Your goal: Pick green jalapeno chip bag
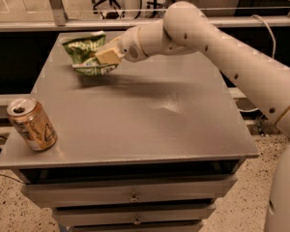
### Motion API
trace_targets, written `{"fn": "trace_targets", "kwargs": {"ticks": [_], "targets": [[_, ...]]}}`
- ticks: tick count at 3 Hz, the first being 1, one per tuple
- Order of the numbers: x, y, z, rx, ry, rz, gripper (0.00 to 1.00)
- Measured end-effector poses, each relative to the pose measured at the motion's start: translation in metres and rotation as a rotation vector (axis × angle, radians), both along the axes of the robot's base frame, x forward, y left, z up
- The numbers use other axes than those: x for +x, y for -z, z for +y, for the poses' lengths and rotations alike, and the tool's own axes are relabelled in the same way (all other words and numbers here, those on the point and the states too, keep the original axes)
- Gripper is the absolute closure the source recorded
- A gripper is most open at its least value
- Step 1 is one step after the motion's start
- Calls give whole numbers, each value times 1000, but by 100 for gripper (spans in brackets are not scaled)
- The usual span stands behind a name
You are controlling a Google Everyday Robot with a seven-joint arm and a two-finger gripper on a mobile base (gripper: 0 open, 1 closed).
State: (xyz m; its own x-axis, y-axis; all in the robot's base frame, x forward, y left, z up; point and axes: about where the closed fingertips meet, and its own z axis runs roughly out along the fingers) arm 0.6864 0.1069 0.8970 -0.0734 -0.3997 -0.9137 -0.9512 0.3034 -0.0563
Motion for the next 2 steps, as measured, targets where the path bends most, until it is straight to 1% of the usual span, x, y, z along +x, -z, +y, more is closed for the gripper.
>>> {"fn": "trace_targets", "kwargs": {"ticks": [1,2], "targets": [[-7,-33,2,65,-34,-40,100],[-8,-36,3,72,-38,-44,100]]}}
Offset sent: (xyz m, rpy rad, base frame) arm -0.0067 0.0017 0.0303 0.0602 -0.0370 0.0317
